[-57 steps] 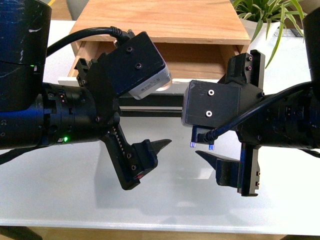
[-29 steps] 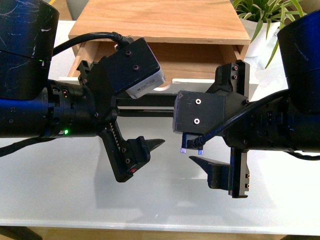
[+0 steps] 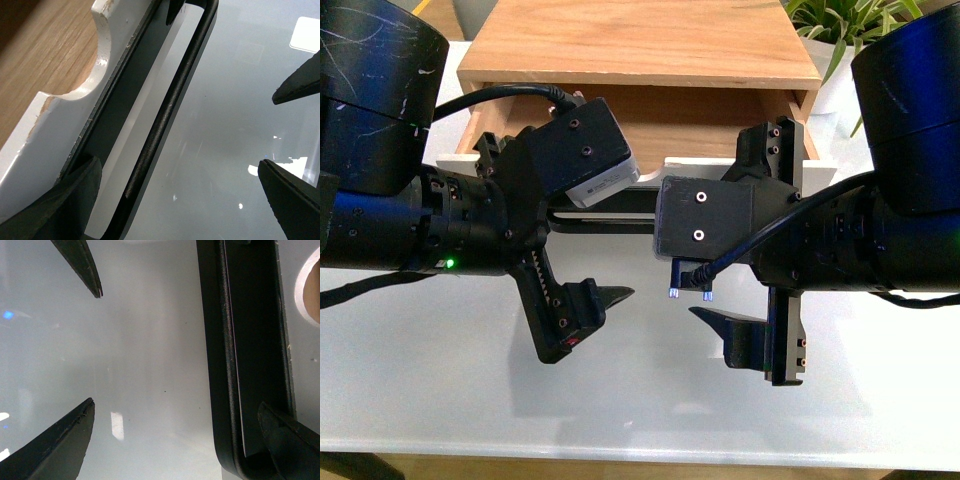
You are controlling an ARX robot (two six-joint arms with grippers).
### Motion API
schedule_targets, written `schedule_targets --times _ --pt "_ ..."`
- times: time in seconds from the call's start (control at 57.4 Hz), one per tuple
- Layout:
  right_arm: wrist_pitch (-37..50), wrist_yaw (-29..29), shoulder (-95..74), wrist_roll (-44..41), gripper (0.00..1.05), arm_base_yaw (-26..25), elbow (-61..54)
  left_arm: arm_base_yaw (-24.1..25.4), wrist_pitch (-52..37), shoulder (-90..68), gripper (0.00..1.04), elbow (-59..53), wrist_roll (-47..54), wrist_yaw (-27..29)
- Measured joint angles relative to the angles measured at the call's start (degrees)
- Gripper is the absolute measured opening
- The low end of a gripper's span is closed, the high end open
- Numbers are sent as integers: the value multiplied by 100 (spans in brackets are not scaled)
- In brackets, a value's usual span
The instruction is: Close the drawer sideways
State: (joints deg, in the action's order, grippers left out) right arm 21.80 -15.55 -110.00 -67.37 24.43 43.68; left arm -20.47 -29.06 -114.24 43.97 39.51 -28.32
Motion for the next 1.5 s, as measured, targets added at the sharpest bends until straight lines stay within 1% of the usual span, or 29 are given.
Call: schedule_targets --times 0.314,0.801,0.923,1.376,1.498 --pt "-9 68 -208 -79 96 15 120 39 205 -44 96 120 125 -2" --pt "267 192 -372 -81 96 -20 284 39 33 -146 96 238 111 160" --pt "350 310 -437 -83 96 -81 404 44 22 -225 96 374 114 188" --pt "391 262 -935 -271 96 -245 940 63 70 -745 96 1032 103 168" --pt "391 341 -1040 -271 96 -306 1152 63 109 -837 96 1228 92 160"
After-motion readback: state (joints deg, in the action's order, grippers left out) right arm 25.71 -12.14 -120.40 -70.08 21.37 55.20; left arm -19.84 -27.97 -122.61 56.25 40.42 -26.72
